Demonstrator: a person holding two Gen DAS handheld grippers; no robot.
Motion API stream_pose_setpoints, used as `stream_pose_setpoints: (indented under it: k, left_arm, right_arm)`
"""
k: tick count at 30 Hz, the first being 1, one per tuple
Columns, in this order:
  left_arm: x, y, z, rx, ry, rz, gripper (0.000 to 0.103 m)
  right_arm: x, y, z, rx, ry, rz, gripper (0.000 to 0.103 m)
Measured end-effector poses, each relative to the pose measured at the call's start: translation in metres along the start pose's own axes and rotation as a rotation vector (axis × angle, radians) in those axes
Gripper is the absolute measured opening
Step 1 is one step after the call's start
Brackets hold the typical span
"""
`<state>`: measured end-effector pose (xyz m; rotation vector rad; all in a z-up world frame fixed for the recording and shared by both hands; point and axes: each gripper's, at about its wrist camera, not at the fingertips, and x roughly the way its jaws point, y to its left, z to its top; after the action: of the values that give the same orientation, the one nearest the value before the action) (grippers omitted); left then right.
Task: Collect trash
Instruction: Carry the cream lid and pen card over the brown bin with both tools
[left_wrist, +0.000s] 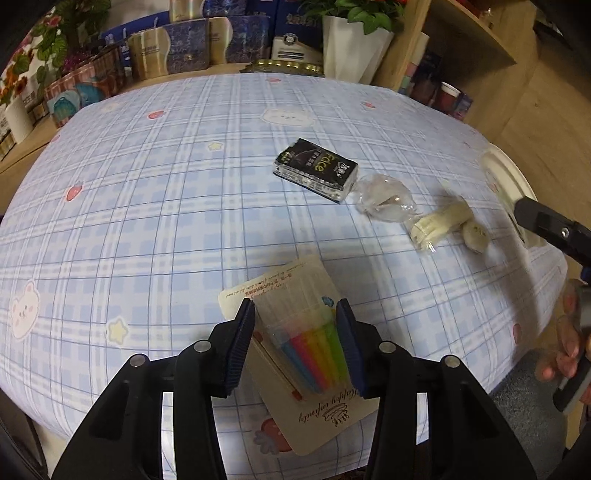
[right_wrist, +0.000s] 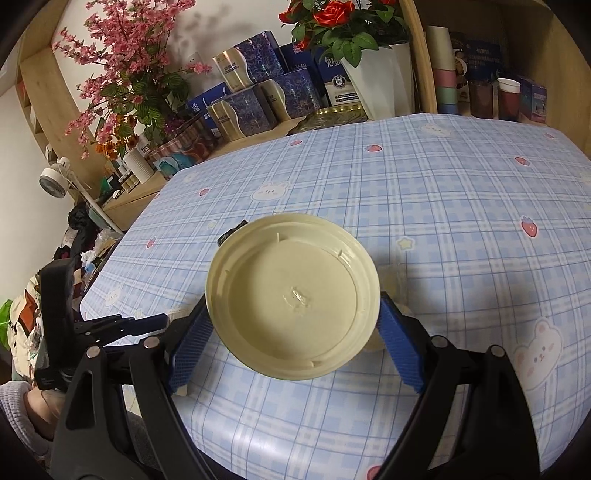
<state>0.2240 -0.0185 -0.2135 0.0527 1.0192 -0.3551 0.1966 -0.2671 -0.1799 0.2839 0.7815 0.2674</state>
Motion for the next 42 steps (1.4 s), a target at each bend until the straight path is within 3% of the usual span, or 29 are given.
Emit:
stream_pose_setpoints:
  k: [3,11,12,13,27,35,42]
  left_arm:
    - [0.001,0.000,-0.001,-0.058,0.025,0.043,0.054]
    - [-0.003,-0.009,-0.008,-0.125,0.007,0.153,0.048]
    - [-0.005,-0.007,-0.008,-0.142,0.001,0.147,0.046]
    - [-0.009,-0.005,-0.008,-0.159,-0.012,0.117,0.033]
    - [-0.060,-0.005,-0.028,-0.161,-0.065,0.033,0.033]
    - [-0.099,-0.029,-0.055,-0.075,-0.108,-0.049,0.033]
    - [-0.112,-0.054,-0.094,0.002,-0.094,-0.129,0.033]
  right_arm:
    - [-0.002,0.000,-0.003,0.003,-0.001,0.001,0.085]
    - [-0.007,0.001,-0.008,0.010,0.001,0.006,0.085]
    - [-0.008,0.001,-0.008,0.009,0.000,0.007,0.085]
    - [-0.010,0.001,-0.008,0.006,-0.003,0.005,0.085]
    - [-0.047,0.007,-0.022,0.014,-0.052,0.015,0.085]
    - [-0.072,0.031,-0.049,-0.074,-0.076,-0.003,0.085]
    - [-0.095,0.045,-0.079,-0.108,-0.088,-0.018,0.085]
